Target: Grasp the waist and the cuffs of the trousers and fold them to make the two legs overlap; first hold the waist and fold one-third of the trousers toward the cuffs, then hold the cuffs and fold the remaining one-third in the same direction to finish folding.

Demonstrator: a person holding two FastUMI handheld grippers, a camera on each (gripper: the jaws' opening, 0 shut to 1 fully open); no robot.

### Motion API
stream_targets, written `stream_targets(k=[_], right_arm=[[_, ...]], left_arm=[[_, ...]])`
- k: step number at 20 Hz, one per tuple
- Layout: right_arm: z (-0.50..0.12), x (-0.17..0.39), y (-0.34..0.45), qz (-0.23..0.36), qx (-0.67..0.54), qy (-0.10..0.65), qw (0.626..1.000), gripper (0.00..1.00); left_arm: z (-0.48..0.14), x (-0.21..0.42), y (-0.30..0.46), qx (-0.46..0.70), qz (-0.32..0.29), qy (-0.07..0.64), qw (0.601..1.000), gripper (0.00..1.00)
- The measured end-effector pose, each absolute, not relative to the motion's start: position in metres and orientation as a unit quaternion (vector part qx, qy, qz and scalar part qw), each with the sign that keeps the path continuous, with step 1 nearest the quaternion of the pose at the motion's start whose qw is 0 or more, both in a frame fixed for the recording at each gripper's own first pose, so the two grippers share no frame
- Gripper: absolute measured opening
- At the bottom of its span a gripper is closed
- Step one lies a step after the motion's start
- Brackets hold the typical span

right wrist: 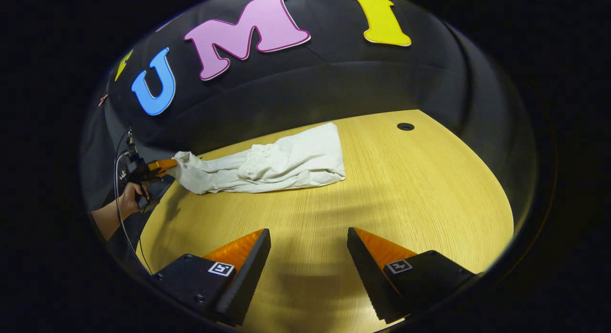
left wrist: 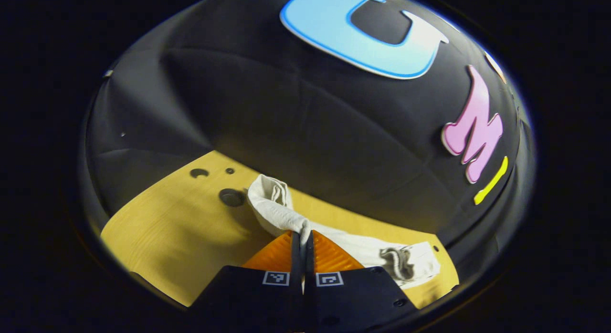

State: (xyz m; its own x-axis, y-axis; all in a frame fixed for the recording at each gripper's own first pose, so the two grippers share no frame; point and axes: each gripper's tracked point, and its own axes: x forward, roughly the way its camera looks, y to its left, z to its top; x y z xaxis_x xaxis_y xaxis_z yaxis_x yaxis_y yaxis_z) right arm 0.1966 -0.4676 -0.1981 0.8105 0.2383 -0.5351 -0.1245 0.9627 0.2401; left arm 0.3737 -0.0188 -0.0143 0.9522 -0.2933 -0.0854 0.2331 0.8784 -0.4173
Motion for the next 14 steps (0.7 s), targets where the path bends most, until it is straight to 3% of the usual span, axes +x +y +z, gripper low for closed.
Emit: stream_targets(k=[14], right_arm=[[-0.149, 0.188, -0.540, 0.028, 0.125, 0.236, 0.963, 0.99]], left_arm=[[0.072, 0.326, -0.247, -0.208, -0.284, 0.054, 0.934, 0.06]])
